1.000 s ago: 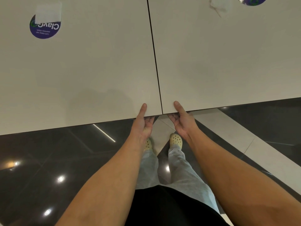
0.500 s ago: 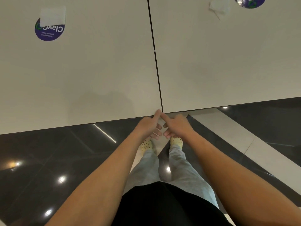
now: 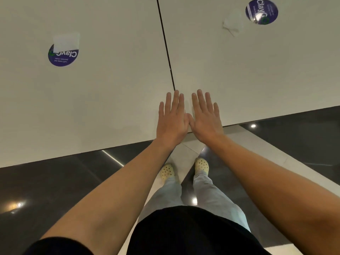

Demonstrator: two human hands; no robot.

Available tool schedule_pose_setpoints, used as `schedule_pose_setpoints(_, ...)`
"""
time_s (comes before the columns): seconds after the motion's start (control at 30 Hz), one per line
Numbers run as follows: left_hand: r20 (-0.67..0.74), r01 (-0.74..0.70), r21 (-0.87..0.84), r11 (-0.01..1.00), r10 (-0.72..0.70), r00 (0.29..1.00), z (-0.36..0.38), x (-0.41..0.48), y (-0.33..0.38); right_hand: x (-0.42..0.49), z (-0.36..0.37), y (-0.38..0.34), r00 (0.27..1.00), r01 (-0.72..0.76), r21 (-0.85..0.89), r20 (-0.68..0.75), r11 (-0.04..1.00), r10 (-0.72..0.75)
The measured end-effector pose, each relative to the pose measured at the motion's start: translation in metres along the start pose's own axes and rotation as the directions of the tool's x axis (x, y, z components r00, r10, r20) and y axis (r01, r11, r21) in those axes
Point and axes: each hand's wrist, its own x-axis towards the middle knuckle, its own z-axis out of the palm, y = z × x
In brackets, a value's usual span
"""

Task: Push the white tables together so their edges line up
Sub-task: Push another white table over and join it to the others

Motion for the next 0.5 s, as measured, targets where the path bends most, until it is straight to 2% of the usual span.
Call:
schedule_pose_setpoints(0.23, 0.008, -0.132, 0.051, 0.990, 0.131, 0.991, 0.009, 0.024, 0.048, -0.014, -0.016, 0.044, 0.992, -0.112, 0.026, -0.052, 0.993, 0.113)
schedule_pose_setpoints(0.5, 0.016, -0.264, 0.081, 0.961, 0.264, 0.964, 0.025, 0.076, 0.185, -0.027, -0.071, 0.186, 0.949, -0.288, 0.022, -0.130, 0.957, 0.288)
